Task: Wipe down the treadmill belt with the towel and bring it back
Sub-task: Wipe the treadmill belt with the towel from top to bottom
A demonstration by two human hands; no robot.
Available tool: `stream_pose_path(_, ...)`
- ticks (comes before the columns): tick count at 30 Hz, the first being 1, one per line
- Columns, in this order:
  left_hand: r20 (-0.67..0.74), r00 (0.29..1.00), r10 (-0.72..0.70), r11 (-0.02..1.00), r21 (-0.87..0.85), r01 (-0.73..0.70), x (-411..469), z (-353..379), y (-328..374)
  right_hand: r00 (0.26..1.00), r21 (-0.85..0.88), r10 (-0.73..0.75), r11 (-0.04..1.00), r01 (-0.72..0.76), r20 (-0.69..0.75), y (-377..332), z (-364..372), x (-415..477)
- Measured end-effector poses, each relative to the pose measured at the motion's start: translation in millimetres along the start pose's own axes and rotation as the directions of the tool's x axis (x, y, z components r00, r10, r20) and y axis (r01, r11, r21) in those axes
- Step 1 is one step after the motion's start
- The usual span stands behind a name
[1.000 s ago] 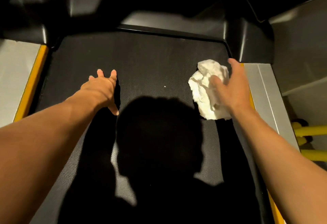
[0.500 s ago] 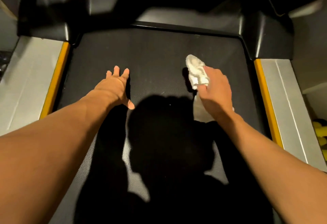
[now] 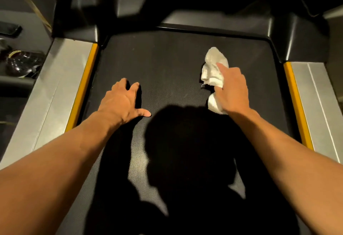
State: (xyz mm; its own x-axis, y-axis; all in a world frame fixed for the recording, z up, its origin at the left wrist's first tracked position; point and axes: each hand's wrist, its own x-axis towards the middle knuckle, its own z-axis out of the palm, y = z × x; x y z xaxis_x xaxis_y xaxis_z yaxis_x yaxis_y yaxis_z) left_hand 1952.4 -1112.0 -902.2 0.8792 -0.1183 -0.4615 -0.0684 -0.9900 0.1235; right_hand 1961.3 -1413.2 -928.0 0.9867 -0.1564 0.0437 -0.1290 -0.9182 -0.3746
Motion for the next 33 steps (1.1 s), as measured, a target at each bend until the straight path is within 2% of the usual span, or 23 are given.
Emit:
stream_pose_path(2, 0.120, 0.992, -0.033, 0.999, 0.046, 0.027, 1, -5, -7, 0.992, -0.054, -0.075, 0.995, 0.081, 0.104, -12, 14, -16)
stream_pose_path(3, 0.171, 0.985, -0.031, 0.999, 0.048, 0.023, 2, -7, -10, 0.969, -0.037, -0.190, 0.980, 0.198, 0.158, -19, 25, -31)
stream_pose_path(5, 0.240, 0.971, -0.012, 0.999, 0.032, 0.004, 3, -9, -16, 0.836, 0.068, -0.494, 0.867, 0.493, 0.241, -35, 35, -57)
stream_pose_path(6, 0.260, 0.966, -0.004, 1.000, 0.024, -0.002, 4, -9, -17, 0.765, 0.137, -0.591, 0.805, 0.577, 0.256, -41, 35, -61)
stream_pose_path(7, 0.267, 0.964, 0.000, 1.000, 0.019, -0.005, 5, -8, -17, 0.778, 0.219, -0.580, 0.814, 0.538, 0.242, -49, 25, -55)
stream_pose_path(8, 0.267, 0.964, 0.007, 1.000, 0.015, -0.011, 6, -8, -17, 0.854, 0.209, -0.486, 0.869, 0.449, 0.186, -56, 17, -40)
stream_pose_path(10, 0.282, 0.959, 0.022, 0.999, 0.019, -0.029, 7, -8, -15, 0.969, 0.089, -0.236, 0.969, 0.230, 0.066, -56, 15, 4)
stream_pose_path(12, 0.291, 0.956, 0.026, 0.999, 0.022, -0.034, 7, -7, -17, 0.997, 0.077, -0.060, 0.995, 0.056, 0.050, -50, 22, 31)
stream_pose_path(14, 0.275, 0.961, 0.041, 0.999, -0.021, -0.036, 8, -4, -24, 0.984, 0.033, 0.001, 0.999, -0.007, 0.177, -60, 23, 17)
stream_pose_path(16, 0.235, 0.970, 0.067, 0.996, -0.077, -0.050, 5, -3, -32, 0.930, 0.024, -0.242, 0.969, 0.245, 0.275, -68, 31, -23)
stream_pose_path(17, 0.220, 0.972, 0.079, 0.994, -0.087, -0.061, 3, -2, -36, 0.874, 0.095, -0.408, 0.913, 0.398, 0.262, -71, 31, -45)
stream_pose_path(18, 0.207, 0.974, 0.089, 0.993, -0.090, -0.071, 1, -1, -37, 0.816, 0.191, -0.509, 0.860, 0.473, 0.272, -72, 31, -55)
stream_pose_path(19, 0.195, 0.976, 0.092, 0.993, -0.093, -0.075, -1, 0, -37, 0.788, 0.263, -0.533, 0.844, 0.467, 0.309, -71, 28, -55)
stream_pose_path(20, 0.183, 0.979, 0.091, 0.992, -0.098, -0.074, -1, 1, -36, 0.805, 0.254, -0.519, 0.852, 0.458, 0.288, -71, 24, -44)
stream_pose_path(22, 0.171, 0.980, 0.102, 0.991, -0.100, -0.085, 0, 2, -35, 0.923, 0.114, -0.330, 0.943, 0.313, 0.199, -65, 29, -2)
stream_pose_path(23, 0.167, 0.980, 0.109, 0.991, -0.096, -0.093, -1, 2, -35, 0.955, 0.097, -0.210, 0.976, 0.193, 0.209, -64, 29, 16)
stream_pose_path(24, 0.160, 0.980, 0.117, 0.991, -0.089, -0.104, -1, 3, -37, 0.964, 0.097, -0.127, 0.990, 0.107, 0.232, -64, 29, 22)
stream_pose_path(25, 0.157, 0.979, 0.128, 0.990, -0.081, -0.117, -2, 3, -39, 0.966, 0.064, -0.120, 0.992, 0.108, 0.229, -70, 26, 15)
stream_pose_path(27, 0.155, 0.977, 0.149, 0.988, -0.070, -0.140, -4, 2, -42, 0.925, 0.118, -0.205, 0.977, 0.176, 0.319, -78, 26, -20)
stream_pose_path(29, 0.141, 0.980, 0.141, 0.990, -0.030, -0.138, -9, 0, -50, 0.779, 0.278, -0.488, 0.871, 0.405, 0.393, -89, 25, -65)
stream_pose_path(30, 0.135, 0.984, 0.119, 0.993, 0.008, -0.121, -12, 0, -55, 0.704, 0.336, -0.552, 0.833, 0.439, 0.447, -89, 24, -76)
stream_pose_path(31, 0.116, 0.990, 0.083, 0.995, 0.050, -0.089, -15, 0, -61, 0.679, 0.361, -0.584, 0.811, 0.460, 0.445, -88, 22, -74)
stream_pose_path(33, 0.022, 1.000, 0.003, 0.993, 0.122, -0.005, -22, -2, -74, 0.763, 0.348, -0.567, 0.815, 0.464, 0.311, -85, 27, -45)
